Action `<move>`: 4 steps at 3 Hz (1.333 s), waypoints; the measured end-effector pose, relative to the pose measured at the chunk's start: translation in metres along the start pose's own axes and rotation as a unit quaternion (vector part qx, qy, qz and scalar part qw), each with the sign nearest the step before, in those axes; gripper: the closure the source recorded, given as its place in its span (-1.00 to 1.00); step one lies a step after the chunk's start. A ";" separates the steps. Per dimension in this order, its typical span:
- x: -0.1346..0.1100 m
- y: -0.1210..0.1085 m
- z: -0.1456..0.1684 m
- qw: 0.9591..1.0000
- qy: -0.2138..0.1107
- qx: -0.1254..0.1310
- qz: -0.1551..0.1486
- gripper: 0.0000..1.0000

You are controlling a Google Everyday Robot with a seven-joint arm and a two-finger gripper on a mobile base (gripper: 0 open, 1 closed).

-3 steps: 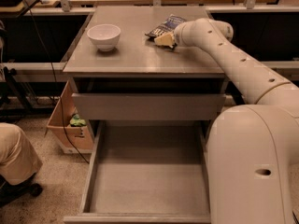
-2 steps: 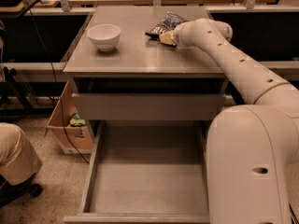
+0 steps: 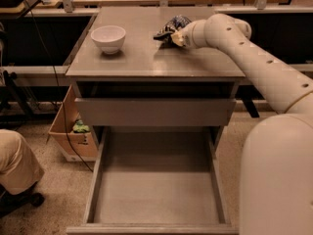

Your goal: Place blue chip bag into middle drawer

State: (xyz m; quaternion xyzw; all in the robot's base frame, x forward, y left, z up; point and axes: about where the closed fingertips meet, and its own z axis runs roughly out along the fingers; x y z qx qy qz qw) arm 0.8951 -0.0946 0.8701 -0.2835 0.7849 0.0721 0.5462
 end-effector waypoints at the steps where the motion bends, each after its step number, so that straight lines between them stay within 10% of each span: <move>1: -0.018 0.040 -0.049 0.998 -0.010 -0.053 -0.043 1.00; 3: -0.030 0.110 -0.160 0.988 -0.058 -0.136 -0.047 1.00; 4: -0.019 0.112 -0.221 0.991 -0.062 -0.121 -0.016 1.00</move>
Offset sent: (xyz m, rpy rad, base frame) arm -0.2134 0.0435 0.0703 0.0616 -0.0435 0.3650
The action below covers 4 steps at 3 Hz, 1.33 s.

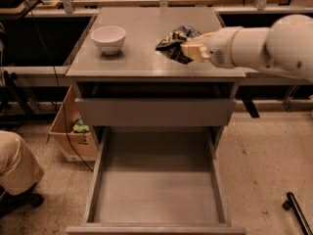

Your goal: Place blue chip bag into middle drawer

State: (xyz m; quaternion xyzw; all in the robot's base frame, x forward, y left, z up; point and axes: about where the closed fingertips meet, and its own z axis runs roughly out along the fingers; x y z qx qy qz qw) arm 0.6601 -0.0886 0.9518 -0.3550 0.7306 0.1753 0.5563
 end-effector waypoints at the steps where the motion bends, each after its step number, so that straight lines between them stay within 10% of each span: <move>1: 0.030 -0.013 -0.030 0.999 0.016 0.023 0.015 1.00; 4: 0.049 0.027 -0.038 0.997 0.054 -0.042 -0.024 1.00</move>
Offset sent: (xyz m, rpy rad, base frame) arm -0.0153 -0.0383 -0.0164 -0.0085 0.0270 -0.0578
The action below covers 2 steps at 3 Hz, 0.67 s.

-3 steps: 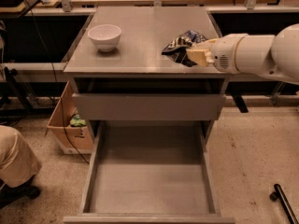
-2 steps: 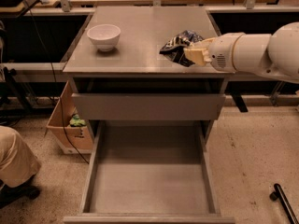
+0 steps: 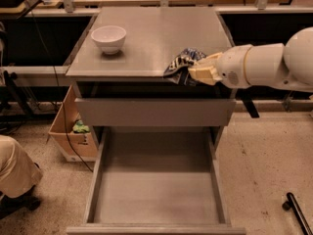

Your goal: Place blue chip bag into middle drawer

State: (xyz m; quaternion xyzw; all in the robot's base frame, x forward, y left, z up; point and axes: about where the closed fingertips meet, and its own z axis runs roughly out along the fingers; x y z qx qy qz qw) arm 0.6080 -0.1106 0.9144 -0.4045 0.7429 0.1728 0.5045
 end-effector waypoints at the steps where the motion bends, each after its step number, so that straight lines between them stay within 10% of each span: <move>1: 0.037 0.014 -0.028 0.998 0.045 -0.031 -0.015 1.00; 2: 0.120 0.009 -0.024 0.989 0.138 -0.055 -0.002 1.00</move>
Offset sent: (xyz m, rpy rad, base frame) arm -0.0440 -0.1030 -0.1562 -0.3235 0.3339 0.0405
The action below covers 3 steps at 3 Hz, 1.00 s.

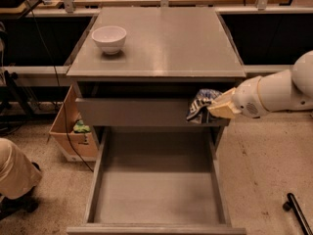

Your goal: Place blue chip bag into middle drawer

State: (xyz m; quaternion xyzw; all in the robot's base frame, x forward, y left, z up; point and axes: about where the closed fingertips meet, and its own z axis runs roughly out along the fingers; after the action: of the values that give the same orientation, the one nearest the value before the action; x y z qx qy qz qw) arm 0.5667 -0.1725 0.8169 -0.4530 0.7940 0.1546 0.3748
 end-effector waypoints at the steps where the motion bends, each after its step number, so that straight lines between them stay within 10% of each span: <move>1: 0.057 -0.012 0.026 0.997 0.071 -0.009 0.015 1.00; 3: 0.063 -0.002 0.038 0.996 0.081 -0.027 0.013 1.00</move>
Offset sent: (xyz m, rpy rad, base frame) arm 0.0034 -0.0198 -0.0492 -0.0789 0.0915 -0.0138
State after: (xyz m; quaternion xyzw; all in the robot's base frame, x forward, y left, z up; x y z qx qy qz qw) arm 0.5664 -0.1890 0.7455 -0.4635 0.8231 0.1440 0.2949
